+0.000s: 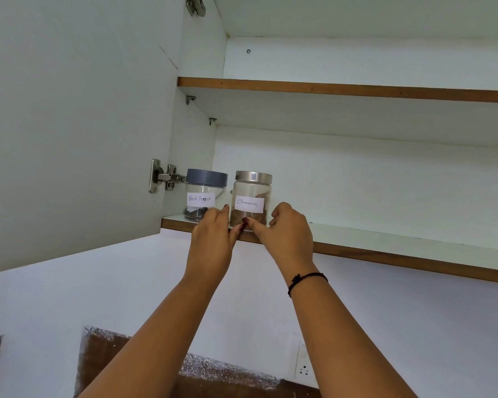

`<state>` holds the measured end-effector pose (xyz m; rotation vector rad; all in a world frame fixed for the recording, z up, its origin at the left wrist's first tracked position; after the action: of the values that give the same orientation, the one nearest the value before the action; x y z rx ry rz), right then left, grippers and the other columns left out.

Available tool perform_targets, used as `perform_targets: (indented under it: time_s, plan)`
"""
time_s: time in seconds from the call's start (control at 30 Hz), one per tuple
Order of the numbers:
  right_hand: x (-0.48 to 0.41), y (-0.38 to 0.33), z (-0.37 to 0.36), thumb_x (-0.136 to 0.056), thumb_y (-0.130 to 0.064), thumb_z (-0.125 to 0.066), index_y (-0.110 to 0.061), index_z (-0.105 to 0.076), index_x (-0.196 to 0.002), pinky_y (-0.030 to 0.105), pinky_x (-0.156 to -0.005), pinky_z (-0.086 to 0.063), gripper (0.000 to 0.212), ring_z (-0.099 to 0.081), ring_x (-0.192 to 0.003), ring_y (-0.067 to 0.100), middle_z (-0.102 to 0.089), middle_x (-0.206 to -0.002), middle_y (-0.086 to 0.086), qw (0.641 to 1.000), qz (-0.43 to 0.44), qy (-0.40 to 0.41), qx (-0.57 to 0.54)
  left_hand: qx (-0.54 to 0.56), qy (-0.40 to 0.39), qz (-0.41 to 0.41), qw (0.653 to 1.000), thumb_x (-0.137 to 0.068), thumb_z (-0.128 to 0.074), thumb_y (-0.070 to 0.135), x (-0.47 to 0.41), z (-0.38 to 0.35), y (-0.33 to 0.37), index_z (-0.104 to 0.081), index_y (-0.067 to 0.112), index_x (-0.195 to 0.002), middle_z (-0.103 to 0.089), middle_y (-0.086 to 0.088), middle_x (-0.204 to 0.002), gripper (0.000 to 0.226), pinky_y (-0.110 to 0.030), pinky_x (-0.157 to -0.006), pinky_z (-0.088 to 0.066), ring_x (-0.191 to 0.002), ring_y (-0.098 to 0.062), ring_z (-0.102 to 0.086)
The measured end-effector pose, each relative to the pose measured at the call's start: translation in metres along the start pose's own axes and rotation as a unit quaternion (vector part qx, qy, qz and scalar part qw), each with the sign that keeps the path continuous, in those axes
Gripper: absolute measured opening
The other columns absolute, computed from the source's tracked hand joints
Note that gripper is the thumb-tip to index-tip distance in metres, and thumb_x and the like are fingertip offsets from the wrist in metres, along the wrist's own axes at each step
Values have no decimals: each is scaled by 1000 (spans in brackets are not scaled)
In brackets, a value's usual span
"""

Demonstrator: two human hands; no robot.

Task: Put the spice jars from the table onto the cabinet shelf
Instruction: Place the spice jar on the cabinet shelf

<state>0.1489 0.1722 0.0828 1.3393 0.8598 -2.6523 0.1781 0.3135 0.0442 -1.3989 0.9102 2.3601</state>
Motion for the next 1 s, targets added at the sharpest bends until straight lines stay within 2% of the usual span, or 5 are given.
perform_targets:
  time_s: [0.2, 0.37, 0.5, 0.63, 1.0]
  plan:
    - [6, 4, 14, -84, -59, -62, -18, -61, -104, 31, -69, -55, 45, -64, -82, 14, -66, -91, -6, 999, 6, -5, -31, 15, -15, 5, 1000, -99, -57, 34, 0, 6, 2, -49, 10, -143, -58, -10, -122, 51, -36, -92, -51, -110, -26, -59]
    - [25, 13, 49, -89, -37, -65, -26, -67, -84, 32, -63, -57, 12, -62, -60, 6, -63, -71, -16, 984, 41, -40, -168, 69, -34, 22, 997, -103, -49, 31, 4, 22, 8, -51, 12, -141, -62, -8, -122, 43, -30, -86, -49, -108, -23, -62]
    - [57, 23, 73, -90, -28, -65, -24, -69, -74, 40, -60, -60, 17, -60, -53, 11, -60, -57, -17, 978, 74, -40, -192, 68, 38, -44, 996, -99, -57, 25, 32, 39, 12, -69, 16, -117, -71, 0, -107, 24, -41, -83, -57, -94, -14, -65]
    - [87, 35, 87, -90, -25, -66, -19, -73, -75, 43, -57, -58, 18, -64, -61, 15, -67, -67, -10, 972, 80, -7, -219, 141, 24, -14, 990, -99, -58, 29, 71, 38, 27, -72, 21, -105, -68, 11, -102, 18, -24, -63, -52, -85, 5, -60]
    - [147, 69, 117, -88, -37, -62, -25, -73, -82, 47, -58, -60, 17, -69, -73, 20, -71, -77, -6, 960, 7, 44, -276, 282, -38, 10, 958, -94, -53, 36, 127, 20, 89, -71, 25, -102, -71, 10, -102, 23, -9, -77, -50, -98, -6, -65]
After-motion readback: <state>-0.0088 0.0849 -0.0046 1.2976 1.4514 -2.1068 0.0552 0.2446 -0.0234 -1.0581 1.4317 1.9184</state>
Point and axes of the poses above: each hand's wrist, its own x-axis away from the middle knuckle, its own z-axis out of the back of the hand, y = z × x, the point moved 2 cm from there along -x, towards the middle knuckle
